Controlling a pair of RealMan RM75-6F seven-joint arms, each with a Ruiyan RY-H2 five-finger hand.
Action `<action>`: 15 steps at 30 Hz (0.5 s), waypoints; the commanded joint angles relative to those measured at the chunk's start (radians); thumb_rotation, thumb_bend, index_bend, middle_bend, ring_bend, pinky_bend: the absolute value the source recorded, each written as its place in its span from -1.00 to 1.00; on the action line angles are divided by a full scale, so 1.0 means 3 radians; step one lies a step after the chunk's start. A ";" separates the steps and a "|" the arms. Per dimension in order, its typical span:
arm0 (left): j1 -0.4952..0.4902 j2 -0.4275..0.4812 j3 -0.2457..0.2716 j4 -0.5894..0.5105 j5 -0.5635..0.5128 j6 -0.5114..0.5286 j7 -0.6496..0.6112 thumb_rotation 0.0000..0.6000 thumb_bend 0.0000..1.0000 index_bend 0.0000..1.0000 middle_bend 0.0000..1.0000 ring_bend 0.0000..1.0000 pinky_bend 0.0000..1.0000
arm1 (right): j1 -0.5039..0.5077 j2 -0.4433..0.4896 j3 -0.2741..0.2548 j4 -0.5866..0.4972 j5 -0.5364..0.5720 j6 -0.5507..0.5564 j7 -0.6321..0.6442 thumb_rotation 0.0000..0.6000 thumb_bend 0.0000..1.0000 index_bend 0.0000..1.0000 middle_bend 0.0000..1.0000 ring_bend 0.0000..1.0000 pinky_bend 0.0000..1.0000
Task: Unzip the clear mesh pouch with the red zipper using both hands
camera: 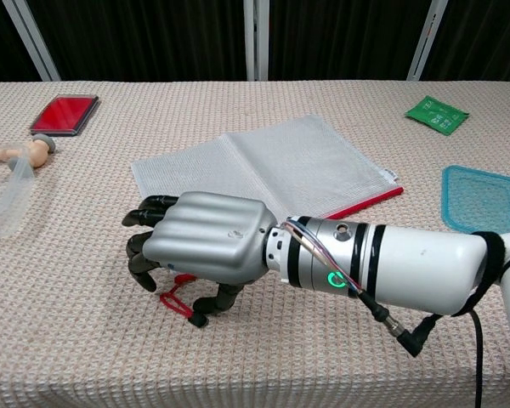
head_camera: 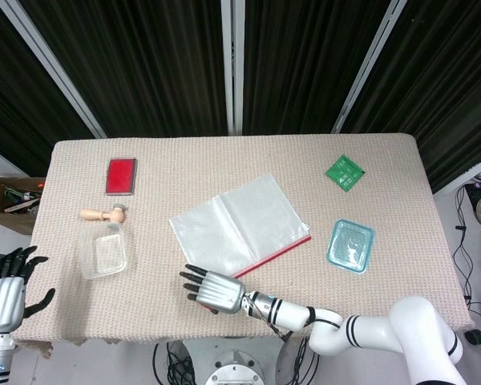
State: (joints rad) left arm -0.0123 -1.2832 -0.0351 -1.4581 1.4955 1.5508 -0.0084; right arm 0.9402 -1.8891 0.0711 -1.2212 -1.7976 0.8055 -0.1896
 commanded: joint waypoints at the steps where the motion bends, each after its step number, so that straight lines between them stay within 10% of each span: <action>1: -0.0004 -0.0004 0.0002 0.0008 0.0003 -0.0009 -0.0012 1.00 -0.57 -0.43 -0.73 -0.81 -0.73 | 0.0031 -0.0030 -0.0022 0.0042 0.0018 0.0027 0.0030 1.00 -0.55 -0.18 -0.56 -1.00 -1.00; 15: 0.0004 -0.0006 -0.0002 0.0043 -0.0013 -0.0007 -0.0062 1.00 -0.57 -0.43 -0.73 -0.81 -0.73 | 0.0145 -0.0127 -0.0094 0.0150 0.0099 0.0071 0.0083 1.00 -0.35 -0.03 -0.52 -1.00 -1.00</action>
State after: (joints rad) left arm -0.0112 -1.2851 -0.0357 -1.4452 1.4918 1.5486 -0.0270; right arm 0.9835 -1.9268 0.0435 -1.1764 -1.7684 0.8268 -0.1649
